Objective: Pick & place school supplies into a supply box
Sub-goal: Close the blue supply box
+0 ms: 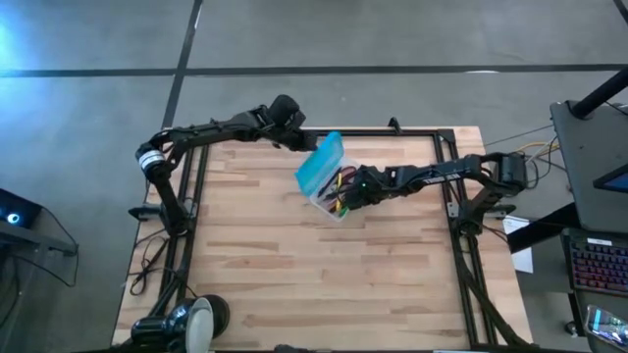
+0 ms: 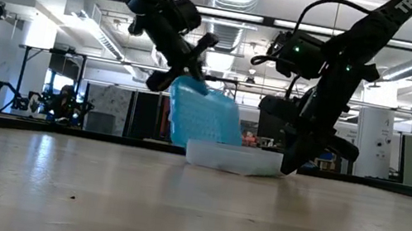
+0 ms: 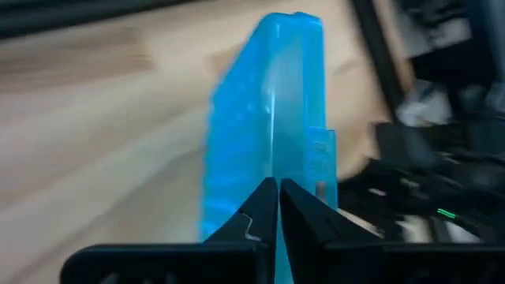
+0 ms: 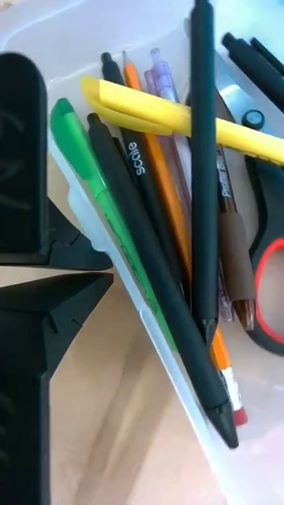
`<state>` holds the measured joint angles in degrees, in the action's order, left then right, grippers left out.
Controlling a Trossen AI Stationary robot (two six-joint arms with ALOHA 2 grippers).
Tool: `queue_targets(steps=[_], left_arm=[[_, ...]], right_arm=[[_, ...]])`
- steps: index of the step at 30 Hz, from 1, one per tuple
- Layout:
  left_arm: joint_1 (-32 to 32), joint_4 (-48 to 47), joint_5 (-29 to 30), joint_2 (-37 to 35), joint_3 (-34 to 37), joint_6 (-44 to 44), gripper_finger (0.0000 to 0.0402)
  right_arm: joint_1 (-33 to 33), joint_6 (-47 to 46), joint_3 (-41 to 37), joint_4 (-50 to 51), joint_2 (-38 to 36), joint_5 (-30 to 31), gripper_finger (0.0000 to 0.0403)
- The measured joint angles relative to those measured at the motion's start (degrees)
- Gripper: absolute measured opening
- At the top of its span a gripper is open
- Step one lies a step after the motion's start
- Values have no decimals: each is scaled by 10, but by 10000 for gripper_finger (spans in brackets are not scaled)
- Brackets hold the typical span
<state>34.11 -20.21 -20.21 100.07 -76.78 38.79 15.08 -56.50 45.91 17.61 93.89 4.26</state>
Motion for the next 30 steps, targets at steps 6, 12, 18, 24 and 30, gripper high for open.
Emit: queue_targets(steps=[6,12,18,24,30], left_arm=[[-39,50,-23,1,-3,39,2],[-75,63,-19,14,5,48,2],[-98,65,-18,42,11,48,2],[-101,72,-10,59,11,41,2],[-101,84,3,81,11,31,2]], right_arm=[[13,5,0,-33,0,9,11],[14,13,2,-46,0,7,11],[8,15,0,-9,-9,6,11],[-14,31,-3,118,-71,37,11],[-1,-9,-43,38,-119,-21,11]])
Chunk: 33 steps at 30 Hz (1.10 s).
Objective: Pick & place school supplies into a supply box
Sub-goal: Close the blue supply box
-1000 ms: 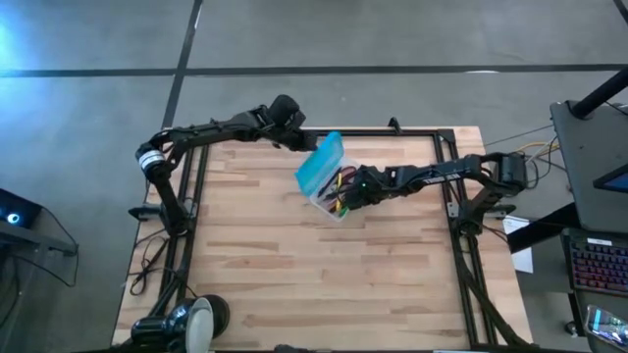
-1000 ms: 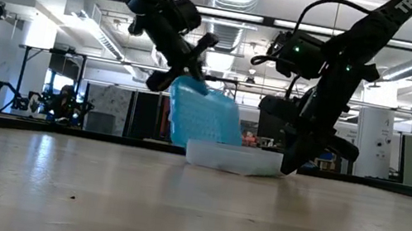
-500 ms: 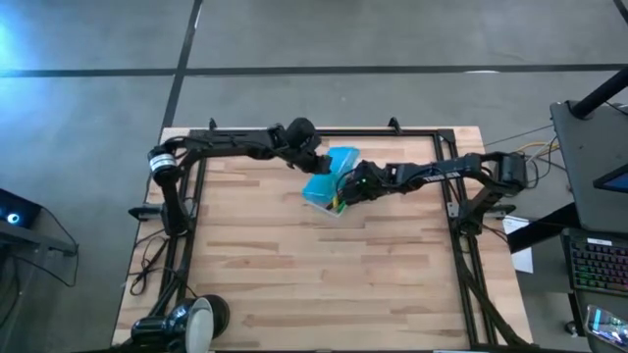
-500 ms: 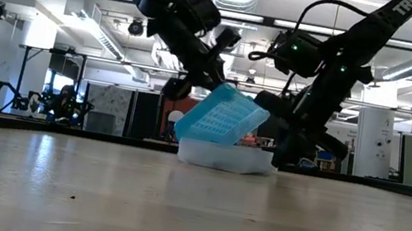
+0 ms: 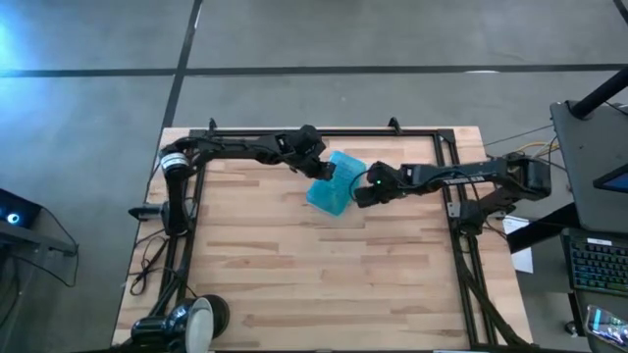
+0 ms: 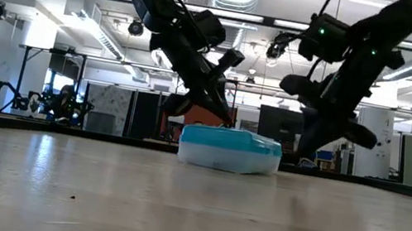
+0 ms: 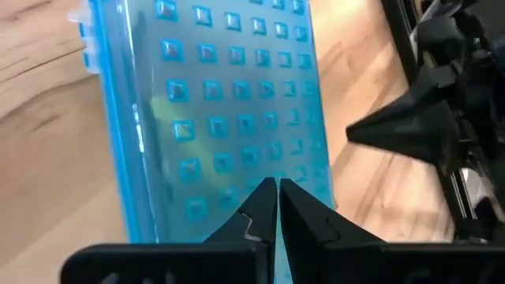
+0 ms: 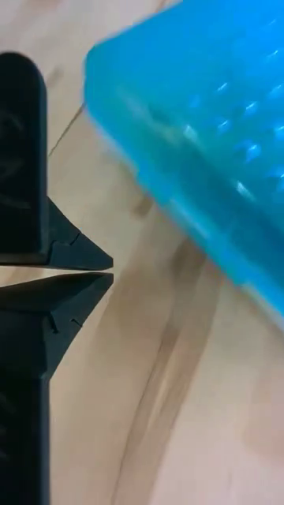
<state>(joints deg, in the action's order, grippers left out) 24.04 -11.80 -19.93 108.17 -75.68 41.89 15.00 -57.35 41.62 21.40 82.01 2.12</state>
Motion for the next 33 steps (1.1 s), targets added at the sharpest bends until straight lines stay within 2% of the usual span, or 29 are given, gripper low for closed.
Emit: queue_targets(steps=[4,9,18,27,33], left_arm=[[-2,6,0,29,-1,1,2],[-5,14,-21,51,-5,8,2],[-9,2,-18,49,-6,8,2],[-11,-76,19,34,-34,-18,2],[-27,-92,23,30,-30,-21,2]], right_arm=[[10,-35,-15,-85,21,-21,11],[22,-33,-7,-112,55,-9,11],[37,-18,-6,-152,99,-12,11],[40,34,-6,-33,19,9,11],[60,36,-6,-42,-4,18,11]])
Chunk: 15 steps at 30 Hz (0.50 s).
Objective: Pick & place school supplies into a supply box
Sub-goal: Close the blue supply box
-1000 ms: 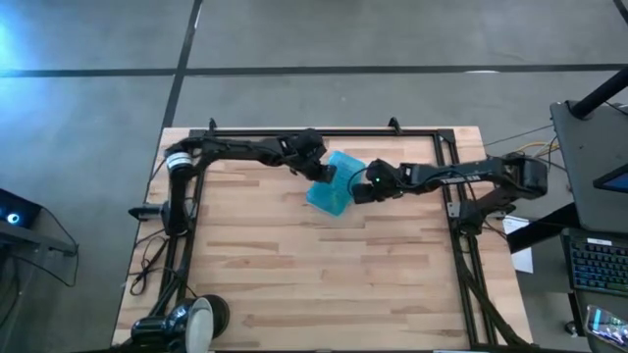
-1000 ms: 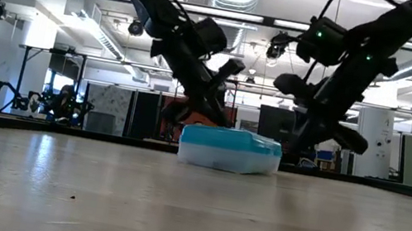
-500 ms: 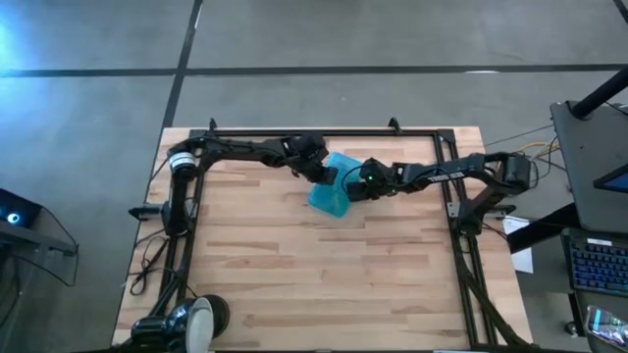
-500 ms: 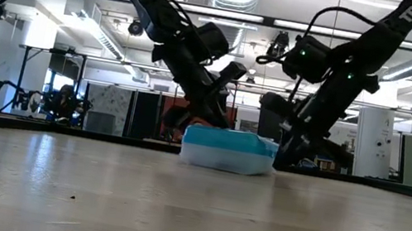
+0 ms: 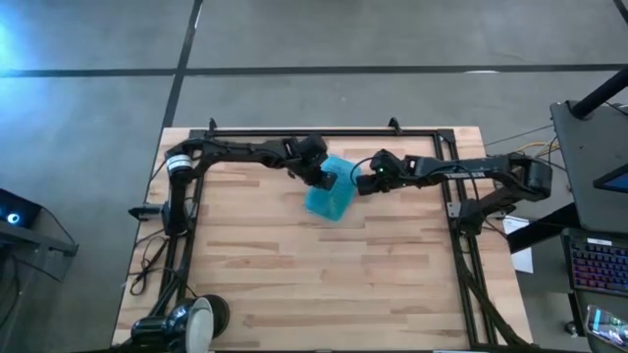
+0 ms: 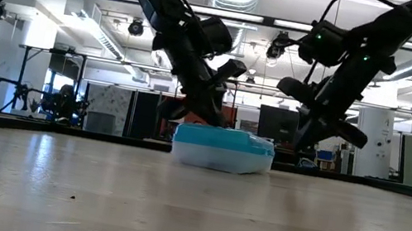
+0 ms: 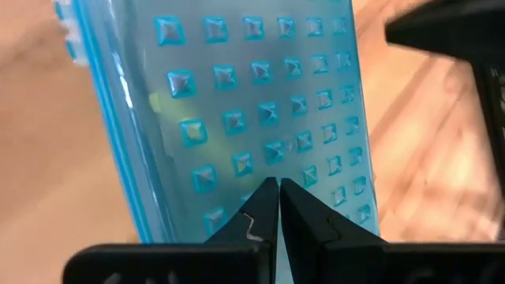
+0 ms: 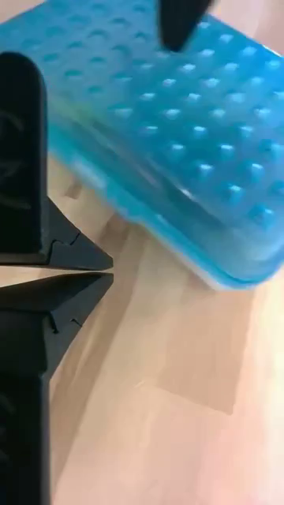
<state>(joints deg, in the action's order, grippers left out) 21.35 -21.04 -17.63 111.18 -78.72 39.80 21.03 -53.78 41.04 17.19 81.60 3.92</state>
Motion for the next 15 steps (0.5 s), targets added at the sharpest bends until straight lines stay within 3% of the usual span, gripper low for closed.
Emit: queue_targets(steps=[5,9,11,15], left_arm=[[-34,-2,-14,-4,-9,6,2],[-45,-16,24,-39,-15,-14,2],[-45,-59,57,-65,-16,-29,2],[-48,-168,184,-90,-6,-64,2]], right_arm=[[4,0,0,-17,19,-22,11],[4,1,0,-34,36,-23,11],[4,3,0,-44,41,-26,11],[4,11,0,-62,48,-30,11]])
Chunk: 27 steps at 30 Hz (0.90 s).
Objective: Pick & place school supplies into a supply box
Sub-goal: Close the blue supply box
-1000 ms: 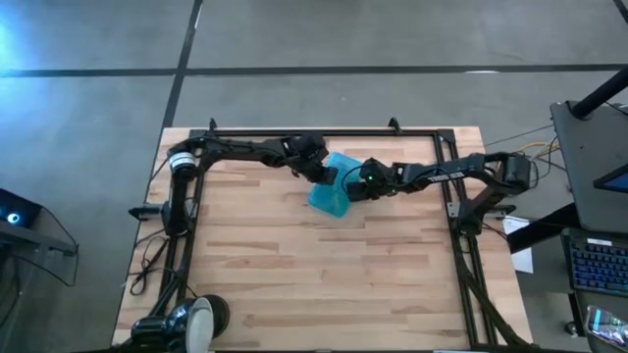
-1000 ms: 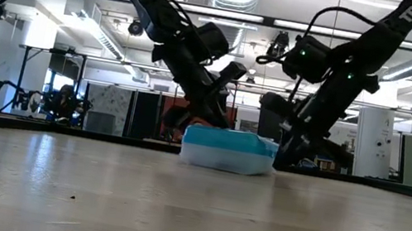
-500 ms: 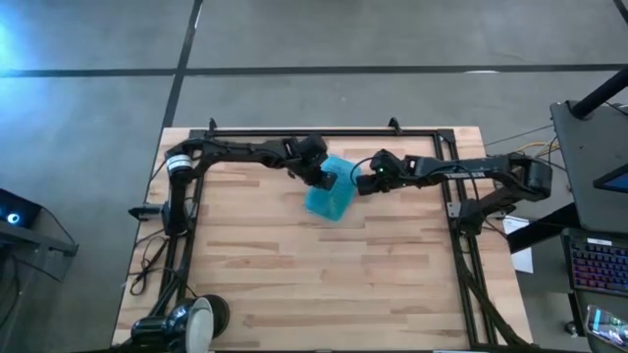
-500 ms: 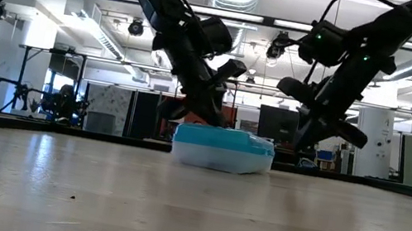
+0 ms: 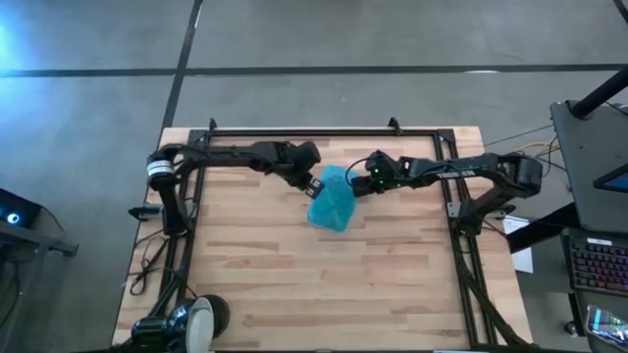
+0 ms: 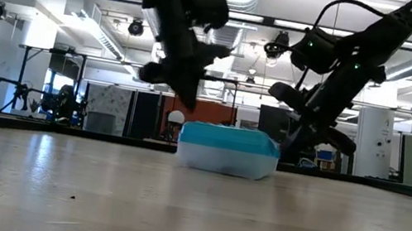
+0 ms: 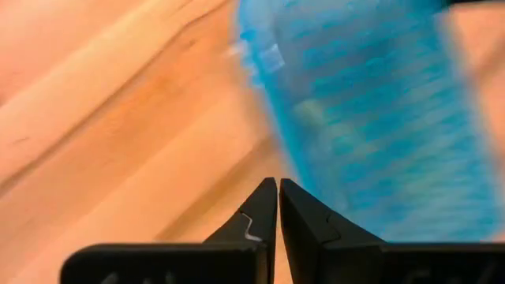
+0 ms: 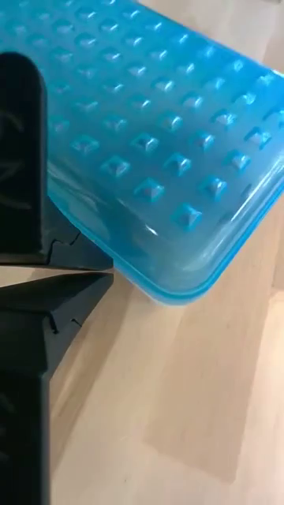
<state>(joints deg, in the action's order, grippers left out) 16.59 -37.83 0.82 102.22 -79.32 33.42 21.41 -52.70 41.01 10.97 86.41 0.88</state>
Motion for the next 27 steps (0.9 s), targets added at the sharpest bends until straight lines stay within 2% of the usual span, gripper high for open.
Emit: queue_targets(steps=[2,9,14,27], left_arm=[[0,5,16,-1,13,-4,2],[-15,18,-34,27,67,22,2],[-40,71,-90,31,89,50,2],[-70,53,-77,26,89,56,2]], right_arm=[[0,5,0,-13,3,-1,11],[1,19,21,-28,35,-33,11],[-5,24,38,-28,57,-42,11],[-21,42,43,8,50,-35,11]])
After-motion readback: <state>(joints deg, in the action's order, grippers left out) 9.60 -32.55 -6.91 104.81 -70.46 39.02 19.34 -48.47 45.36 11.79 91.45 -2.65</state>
